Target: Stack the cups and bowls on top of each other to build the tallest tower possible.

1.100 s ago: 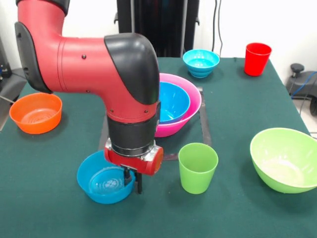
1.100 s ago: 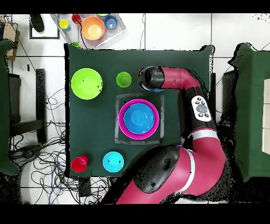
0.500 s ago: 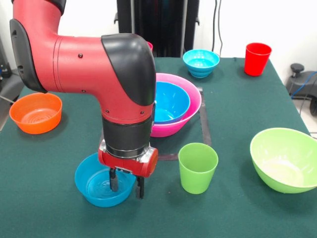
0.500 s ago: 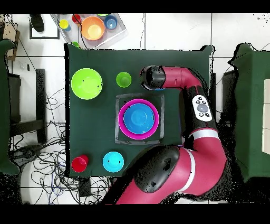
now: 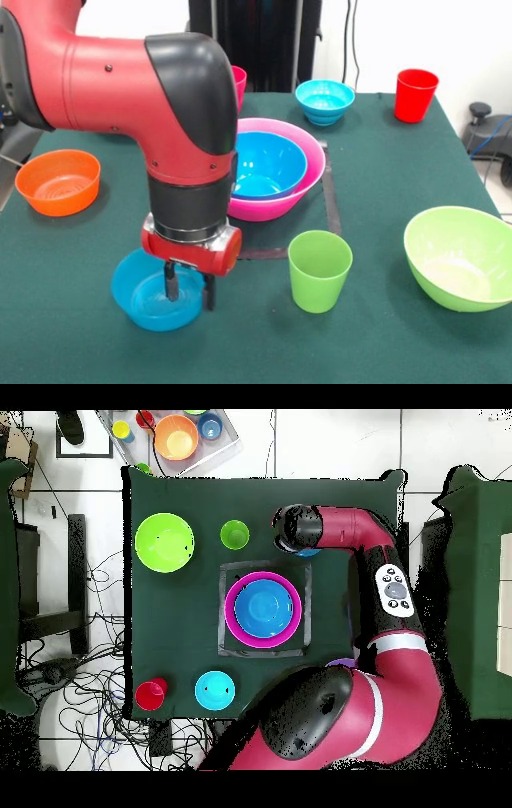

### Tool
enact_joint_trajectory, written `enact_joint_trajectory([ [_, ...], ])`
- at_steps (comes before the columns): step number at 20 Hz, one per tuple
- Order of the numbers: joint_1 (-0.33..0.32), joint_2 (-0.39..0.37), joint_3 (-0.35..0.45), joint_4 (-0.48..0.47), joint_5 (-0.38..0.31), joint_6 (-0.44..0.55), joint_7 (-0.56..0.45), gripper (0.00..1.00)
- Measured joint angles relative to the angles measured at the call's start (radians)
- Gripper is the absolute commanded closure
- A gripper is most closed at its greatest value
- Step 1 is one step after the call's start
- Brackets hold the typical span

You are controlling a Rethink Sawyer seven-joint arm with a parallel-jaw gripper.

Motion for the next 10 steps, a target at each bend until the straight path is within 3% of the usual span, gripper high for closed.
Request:
enact_joint_trajectory([
  [10,-0.01,-0.025,0.002,0.0,-0.001,0.0,-0.012,1.0],
])
